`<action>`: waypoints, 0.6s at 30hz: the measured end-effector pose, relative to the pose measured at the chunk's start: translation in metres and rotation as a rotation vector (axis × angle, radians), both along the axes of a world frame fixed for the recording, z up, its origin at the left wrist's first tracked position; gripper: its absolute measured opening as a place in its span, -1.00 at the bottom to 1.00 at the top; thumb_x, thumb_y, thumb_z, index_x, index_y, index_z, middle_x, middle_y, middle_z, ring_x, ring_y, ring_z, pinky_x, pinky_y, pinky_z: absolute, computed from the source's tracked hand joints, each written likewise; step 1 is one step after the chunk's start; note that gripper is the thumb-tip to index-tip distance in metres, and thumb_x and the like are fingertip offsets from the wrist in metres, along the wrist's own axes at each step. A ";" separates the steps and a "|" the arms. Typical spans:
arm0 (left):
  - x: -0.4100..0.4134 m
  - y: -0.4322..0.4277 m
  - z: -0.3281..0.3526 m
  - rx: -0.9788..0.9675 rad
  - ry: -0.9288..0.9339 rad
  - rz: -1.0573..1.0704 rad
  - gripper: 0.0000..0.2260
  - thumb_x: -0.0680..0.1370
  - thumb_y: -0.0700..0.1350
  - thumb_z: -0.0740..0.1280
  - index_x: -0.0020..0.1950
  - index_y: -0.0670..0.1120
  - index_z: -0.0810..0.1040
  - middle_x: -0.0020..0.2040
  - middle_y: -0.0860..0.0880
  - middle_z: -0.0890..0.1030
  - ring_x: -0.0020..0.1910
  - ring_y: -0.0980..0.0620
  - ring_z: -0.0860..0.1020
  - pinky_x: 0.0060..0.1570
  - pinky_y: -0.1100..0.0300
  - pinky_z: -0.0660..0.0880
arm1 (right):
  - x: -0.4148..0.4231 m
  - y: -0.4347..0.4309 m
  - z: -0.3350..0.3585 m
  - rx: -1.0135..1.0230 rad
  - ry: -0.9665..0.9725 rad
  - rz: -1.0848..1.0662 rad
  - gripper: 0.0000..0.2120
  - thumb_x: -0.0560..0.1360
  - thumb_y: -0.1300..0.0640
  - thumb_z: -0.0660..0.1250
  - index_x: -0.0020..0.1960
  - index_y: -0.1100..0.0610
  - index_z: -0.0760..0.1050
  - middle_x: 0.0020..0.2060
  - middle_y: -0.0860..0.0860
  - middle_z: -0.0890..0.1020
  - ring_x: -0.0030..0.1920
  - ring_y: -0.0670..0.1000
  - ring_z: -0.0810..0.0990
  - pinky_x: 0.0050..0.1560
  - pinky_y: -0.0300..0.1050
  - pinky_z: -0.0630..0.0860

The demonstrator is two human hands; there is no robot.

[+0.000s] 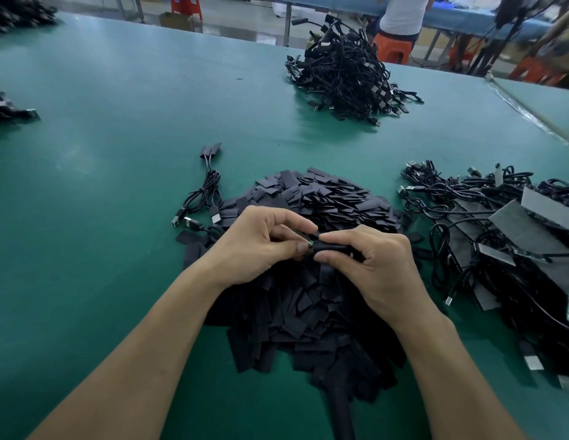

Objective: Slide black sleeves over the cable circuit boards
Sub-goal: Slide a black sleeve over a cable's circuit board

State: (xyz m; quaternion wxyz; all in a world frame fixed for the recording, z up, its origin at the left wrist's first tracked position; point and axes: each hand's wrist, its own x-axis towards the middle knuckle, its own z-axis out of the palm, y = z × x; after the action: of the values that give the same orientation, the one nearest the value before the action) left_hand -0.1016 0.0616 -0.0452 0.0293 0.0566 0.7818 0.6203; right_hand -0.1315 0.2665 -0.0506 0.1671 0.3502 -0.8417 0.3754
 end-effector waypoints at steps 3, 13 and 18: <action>0.000 -0.001 -0.001 -0.003 0.005 -0.003 -0.77 0.52 -0.34 0.44 0.08 -0.06 0.66 -0.21 -0.08 0.73 -0.23 0.14 0.66 -0.04 0.32 0.54 | 0.000 0.002 0.001 0.006 -0.003 0.006 -0.74 0.37 0.11 0.56 0.03 0.15 0.70 -0.17 -0.04 0.70 -0.17 -0.06 0.65 -0.09 -0.15 0.55; 0.000 -0.001 -0.001 -0.011 0.005 -0.036 -0.78 0.51 -0.35 0.44 0.00 -0.03 0.66 -0.24 -0.07 0.73 -0.30 0.13 0.65 -0.14 0.36 0.52 | 0.001 0.002 0.001 0.044 0.029 -0.008 -0.78 0.40 0.10 0.54 0.01 0.14 0.70 -0.17 -0.04 0.70 -0.16 -0.06 0.65 -0.09 -0.09 0.58; 0.000 -0.001 -0.001 -0.004 -0.001 -0.038 -0.79 0.52 -0.35 0.43 0.02 -0.06 0.65 -0.24 -0.09 0.73 -0.30 0.12 0.63 -0.09 0.31 0.56 | 0.003 -0.001 0.002 0.037 -0.005 0.004 -0.73 0.39 0.09 0.55 0.05 0.15 0.69 -0.15 -0.02 0.71 -0.14 -0.05 0.66 -0.06 -0.10 0.57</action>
State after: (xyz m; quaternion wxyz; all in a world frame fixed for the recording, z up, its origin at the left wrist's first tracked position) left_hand -0.1019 0.0607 -0.0458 0.0414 0.0710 0.7817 0.6182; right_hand -0.1284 0.2659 -0.0490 0.1578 0.3542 -0.8482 0.3608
